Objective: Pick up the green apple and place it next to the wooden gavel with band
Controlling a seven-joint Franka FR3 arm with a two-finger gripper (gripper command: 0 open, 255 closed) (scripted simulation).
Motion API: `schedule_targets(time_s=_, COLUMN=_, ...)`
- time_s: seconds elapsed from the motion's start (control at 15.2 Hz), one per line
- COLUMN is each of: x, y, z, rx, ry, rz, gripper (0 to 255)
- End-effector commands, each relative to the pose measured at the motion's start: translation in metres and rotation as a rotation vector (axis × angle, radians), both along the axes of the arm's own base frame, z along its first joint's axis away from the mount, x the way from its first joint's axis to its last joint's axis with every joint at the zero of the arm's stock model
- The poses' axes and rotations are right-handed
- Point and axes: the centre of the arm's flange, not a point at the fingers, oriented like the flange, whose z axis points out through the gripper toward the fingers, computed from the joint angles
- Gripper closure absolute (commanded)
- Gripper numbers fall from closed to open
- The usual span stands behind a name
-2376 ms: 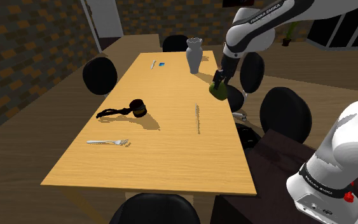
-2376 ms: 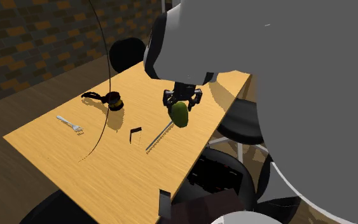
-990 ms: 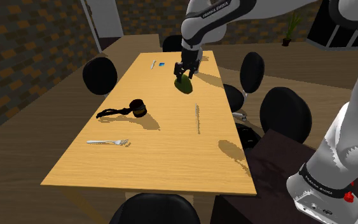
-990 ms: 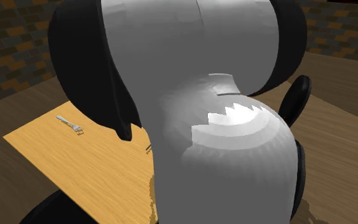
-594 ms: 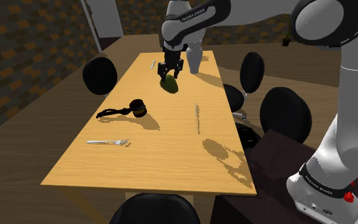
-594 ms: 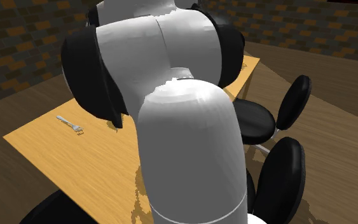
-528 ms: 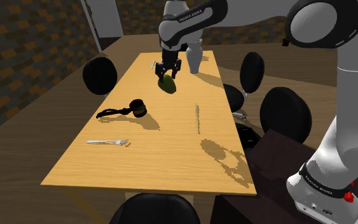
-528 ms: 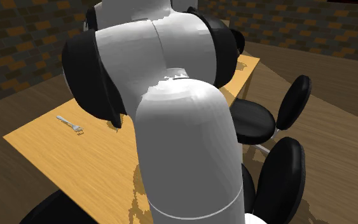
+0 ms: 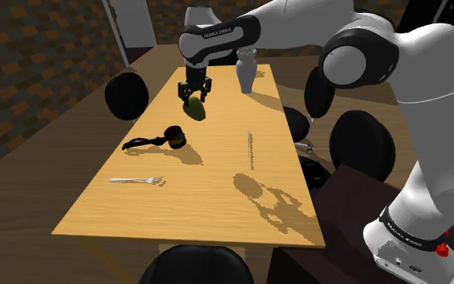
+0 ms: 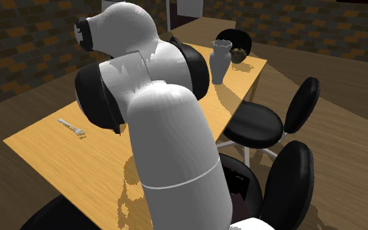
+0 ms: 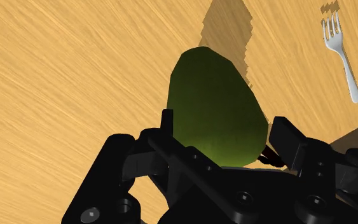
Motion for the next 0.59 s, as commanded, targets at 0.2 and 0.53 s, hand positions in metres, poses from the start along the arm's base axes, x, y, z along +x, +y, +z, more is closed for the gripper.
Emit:
schedule_targets(time_s=0.2, x=0.002, y=0.001, z=-0.025, rx=0.0, ry=-0.001, rz=0.0, gripper=255)
schedule_targets(time_s=0.53, x=0.002, y=0.001, z=-0.051, rx=0.0, ry=-0.001, rz=0.0, gripper=255)
